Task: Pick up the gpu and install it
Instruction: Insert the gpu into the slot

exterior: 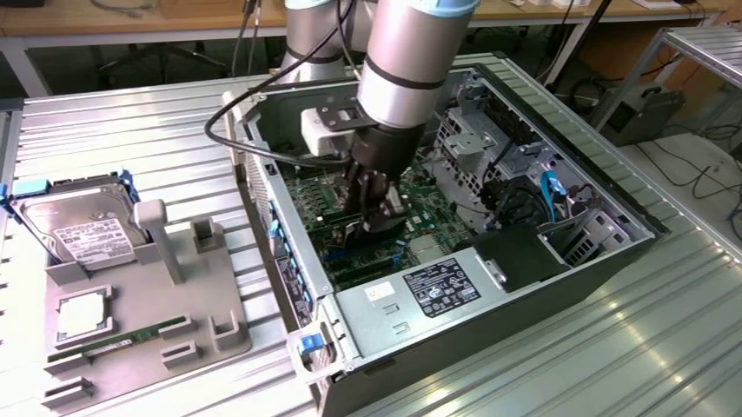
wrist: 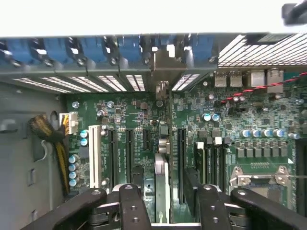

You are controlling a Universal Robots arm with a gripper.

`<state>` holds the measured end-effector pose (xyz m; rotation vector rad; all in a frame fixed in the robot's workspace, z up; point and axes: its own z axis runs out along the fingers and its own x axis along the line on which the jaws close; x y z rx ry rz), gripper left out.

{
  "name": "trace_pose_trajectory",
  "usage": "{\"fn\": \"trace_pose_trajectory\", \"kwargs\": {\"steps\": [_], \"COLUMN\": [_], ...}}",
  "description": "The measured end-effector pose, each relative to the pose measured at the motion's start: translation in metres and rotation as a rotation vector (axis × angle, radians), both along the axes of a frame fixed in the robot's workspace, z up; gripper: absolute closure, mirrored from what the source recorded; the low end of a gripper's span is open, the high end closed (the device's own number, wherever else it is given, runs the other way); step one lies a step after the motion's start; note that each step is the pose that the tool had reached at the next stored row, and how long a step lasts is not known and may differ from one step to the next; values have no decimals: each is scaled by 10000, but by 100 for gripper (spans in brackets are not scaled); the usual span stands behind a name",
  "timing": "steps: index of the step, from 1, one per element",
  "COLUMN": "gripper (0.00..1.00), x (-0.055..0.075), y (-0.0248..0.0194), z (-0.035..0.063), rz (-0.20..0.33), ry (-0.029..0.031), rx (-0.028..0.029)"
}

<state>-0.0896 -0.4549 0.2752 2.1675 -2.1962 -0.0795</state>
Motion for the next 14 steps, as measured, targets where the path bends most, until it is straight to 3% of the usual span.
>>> {"fn": "trace_pose_trajectory", "kwargs": {"steps": [4, 5, 8, 10, 14], "gripper": [55, 62, 80, 89, 89], "x": [1, 0, -3, -31, -92], "y": [3, 7, 42, 67, 98], "z": [147, 163, 171, 166, 125], "rz": [23, 26, 38, 47, 58], "ry": [-23, -48, -248, -377, -423], "rx": [1, -1, -19, -99, -134]}}
